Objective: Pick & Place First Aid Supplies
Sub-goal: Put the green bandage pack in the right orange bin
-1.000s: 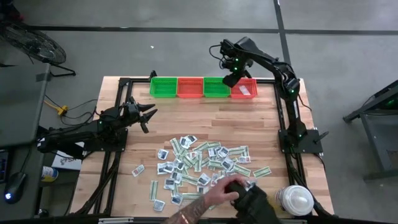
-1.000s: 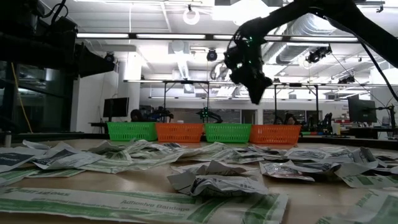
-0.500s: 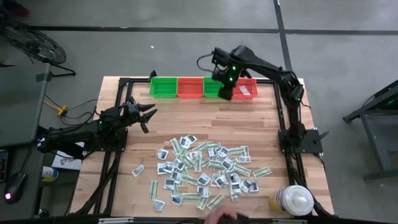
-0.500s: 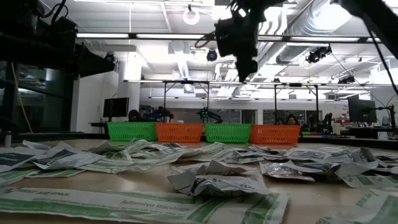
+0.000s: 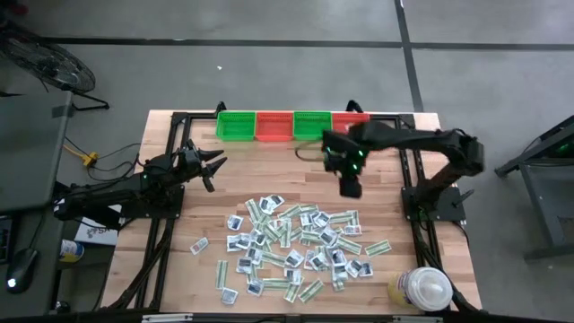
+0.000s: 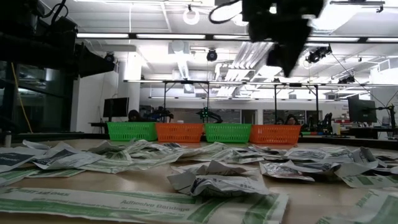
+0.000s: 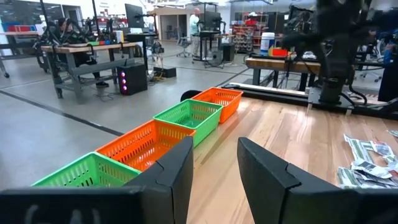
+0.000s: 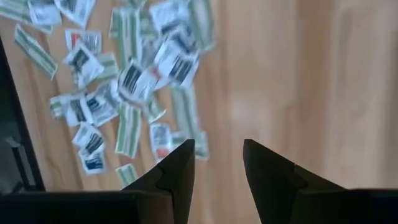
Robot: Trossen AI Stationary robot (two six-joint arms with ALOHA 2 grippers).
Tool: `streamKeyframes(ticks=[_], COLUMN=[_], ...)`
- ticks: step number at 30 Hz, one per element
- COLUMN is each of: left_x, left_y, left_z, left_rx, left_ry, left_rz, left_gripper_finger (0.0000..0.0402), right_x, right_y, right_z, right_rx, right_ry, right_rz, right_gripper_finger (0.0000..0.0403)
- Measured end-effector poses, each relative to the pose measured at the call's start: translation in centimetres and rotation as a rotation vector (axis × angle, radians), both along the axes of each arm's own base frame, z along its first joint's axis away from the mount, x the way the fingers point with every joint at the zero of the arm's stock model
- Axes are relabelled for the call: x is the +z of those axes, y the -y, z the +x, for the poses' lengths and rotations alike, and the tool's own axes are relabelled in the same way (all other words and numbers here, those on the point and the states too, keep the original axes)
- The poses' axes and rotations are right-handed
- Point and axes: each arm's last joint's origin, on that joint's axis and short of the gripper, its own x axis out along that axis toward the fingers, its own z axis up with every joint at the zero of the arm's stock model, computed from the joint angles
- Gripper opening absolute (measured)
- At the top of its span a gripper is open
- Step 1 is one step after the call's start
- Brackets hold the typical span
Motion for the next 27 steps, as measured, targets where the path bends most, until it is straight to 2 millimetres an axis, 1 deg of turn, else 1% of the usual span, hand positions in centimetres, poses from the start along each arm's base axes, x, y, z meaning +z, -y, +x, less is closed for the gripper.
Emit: streamKeyframes(ticks=[5, 9, 15, 17, 20, 22, 24, 27], left_x=[0.0, 0.0, 0.0, 0.0, 0.0, 0.0, 0.0, 0.0], left_y=[0.0, 0.0, 0.0, 0.0, 0.0, 0.0, 0.0, 0.0], left_z=[0.0, 0.0, 0.0, 0.0, 0.0, 0.0, 0.0, 0.0], left_rx=[-0.001, 0.000, 0.000, 0.000, 0.000, 0.000, 0.000, 0.000], left_ry=[0.000, 0.000, 0.000, 0.000, 0.000, 0.000, 0.000, 0.000], left_rz=[0.000, 0.000, 0.000, 0.000, 0.000, 0.000, 0.000, 0.000], left_gripper_finger=[0.0122, 0.0122, 0.0122, 0.0122, 0.0122, 0.0122, 0.0122, 0.0122], right_x=[-2.4, -4.2, -6.9, -8.0, -9.8, -10.8, -11.3, -11.7], right_y=[-3.0, -4.6, -6.3, -6.7, -6.8, -6.7, -6.6, -6.4], right_z=[-3.1, -4.8, -6.5, -6.6, -7.0, -7.3, -7.5, -7.7], right_rx=[-0.099, -0.229, -0.469, -0.508, -0.512, -0.479, -0.423, -0.316], right_ry=[-0.086, -0.126, -0.161, -0.149, -0.122, -0.096, -0.071, -0.043], right_rz=[0.033, 0.057, 0.108, 0.122, 0.100, 0.072, 0.042, -0.024], right_gripper_finger=[0.0130, 0.0130, 0.0130, 0.0130, 0.0130, 0.0130, 0.0130, 0.0130])
